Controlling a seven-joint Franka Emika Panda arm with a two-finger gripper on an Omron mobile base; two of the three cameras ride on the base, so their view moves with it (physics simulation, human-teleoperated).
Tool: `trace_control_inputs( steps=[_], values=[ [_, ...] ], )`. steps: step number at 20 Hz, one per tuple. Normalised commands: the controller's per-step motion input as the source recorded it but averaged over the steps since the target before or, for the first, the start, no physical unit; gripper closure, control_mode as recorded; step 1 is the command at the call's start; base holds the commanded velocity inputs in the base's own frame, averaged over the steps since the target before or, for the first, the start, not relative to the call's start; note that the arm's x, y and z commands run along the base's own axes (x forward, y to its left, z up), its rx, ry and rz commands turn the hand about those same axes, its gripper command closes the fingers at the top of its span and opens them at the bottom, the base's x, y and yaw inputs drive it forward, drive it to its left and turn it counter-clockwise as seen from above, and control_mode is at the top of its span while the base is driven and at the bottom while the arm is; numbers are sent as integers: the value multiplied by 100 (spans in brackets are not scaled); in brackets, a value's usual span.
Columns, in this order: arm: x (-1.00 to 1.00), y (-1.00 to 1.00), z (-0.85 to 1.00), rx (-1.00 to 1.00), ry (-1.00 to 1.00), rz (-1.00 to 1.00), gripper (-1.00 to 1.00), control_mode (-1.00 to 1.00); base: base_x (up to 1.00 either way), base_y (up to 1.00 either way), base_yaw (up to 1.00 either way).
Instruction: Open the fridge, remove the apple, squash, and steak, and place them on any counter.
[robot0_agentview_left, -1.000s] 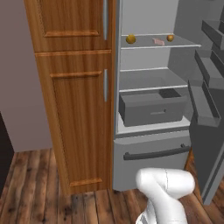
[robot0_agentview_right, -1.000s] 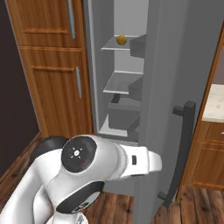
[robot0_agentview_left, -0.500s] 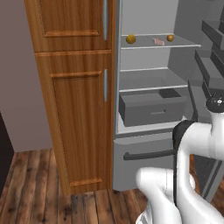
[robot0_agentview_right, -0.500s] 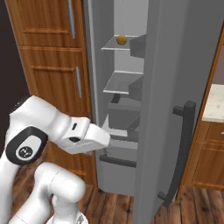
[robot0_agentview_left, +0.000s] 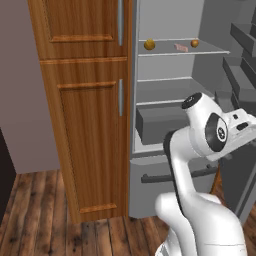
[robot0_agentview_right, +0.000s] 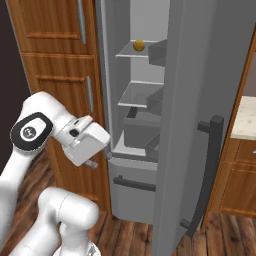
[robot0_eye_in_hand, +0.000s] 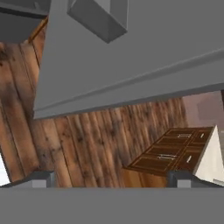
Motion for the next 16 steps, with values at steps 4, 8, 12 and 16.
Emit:
trace_control_inputs(
  steps=[4,8,12,16],
  values=[
    [51,9,28,0,13,-16,-100,-100,0,0,0],
    [99,3,49,-1,19,-19,-100,-100,0,0,0],
    [84,16,21,-14,0,-20,-100,-100,0,0,0],
    [88,4,11,-2,-3,-14,-100,-100,0,0,0]
  ],
)
